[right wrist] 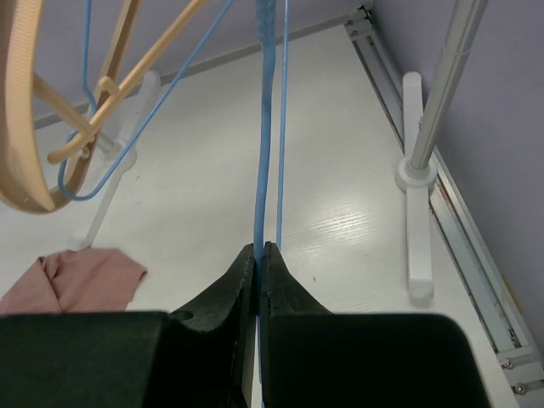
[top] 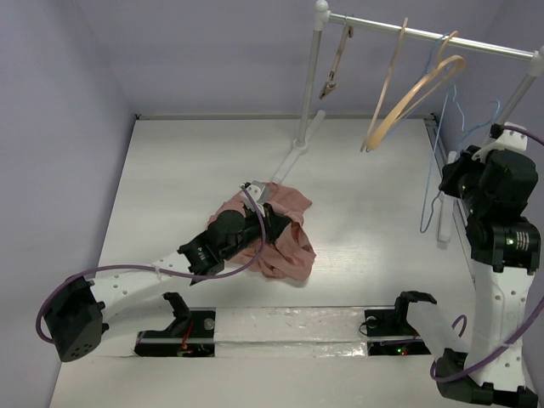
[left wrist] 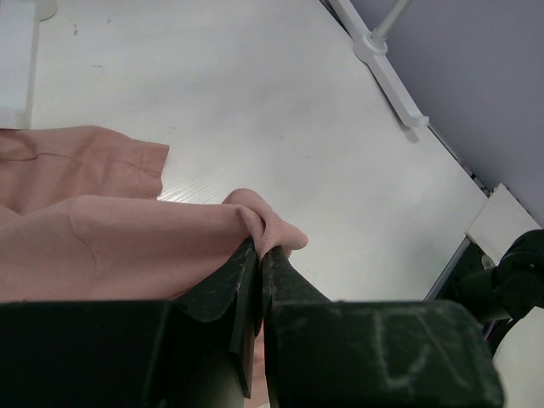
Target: Place the t-shirt on the hanger
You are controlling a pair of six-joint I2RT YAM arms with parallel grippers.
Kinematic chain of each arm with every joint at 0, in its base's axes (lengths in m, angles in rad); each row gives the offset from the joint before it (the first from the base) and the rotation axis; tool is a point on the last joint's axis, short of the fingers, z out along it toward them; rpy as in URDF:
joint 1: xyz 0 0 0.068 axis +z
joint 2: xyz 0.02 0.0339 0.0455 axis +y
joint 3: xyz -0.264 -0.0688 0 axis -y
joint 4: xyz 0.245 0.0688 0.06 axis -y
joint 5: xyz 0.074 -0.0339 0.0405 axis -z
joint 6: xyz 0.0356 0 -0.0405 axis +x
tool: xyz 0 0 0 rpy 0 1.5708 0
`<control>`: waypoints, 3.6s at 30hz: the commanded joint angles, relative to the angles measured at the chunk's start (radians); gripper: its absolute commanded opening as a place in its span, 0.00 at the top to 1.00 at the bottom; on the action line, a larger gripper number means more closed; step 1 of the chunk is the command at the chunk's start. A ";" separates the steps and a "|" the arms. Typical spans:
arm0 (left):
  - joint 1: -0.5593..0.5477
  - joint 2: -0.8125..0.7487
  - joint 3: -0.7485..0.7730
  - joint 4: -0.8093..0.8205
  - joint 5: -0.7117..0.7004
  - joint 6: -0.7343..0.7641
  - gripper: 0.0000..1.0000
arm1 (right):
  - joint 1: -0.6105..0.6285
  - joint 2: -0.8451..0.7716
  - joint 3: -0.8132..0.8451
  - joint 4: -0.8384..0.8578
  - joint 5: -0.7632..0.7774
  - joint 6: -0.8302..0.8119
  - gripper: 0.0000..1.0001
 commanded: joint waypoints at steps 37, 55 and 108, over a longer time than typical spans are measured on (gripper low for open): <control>0.191 0.223 0.153 0.126 0.028 -0.080 1.00 | 0.100 -0.351 -0.383 -0.252 -0.893 0.145 1.00; 0.191 0.274 0.287 0.026 -0.025 -0.037 1.00 | 0.152 -0.340 -0.394 -0.149 -0.950 0.145 1.00; 0.171 0.242 0.357 -0.075 -0.008 -0.005 1.00 | 0.479 -0.155 -0.477 0.221 -0.660 0.247 1.00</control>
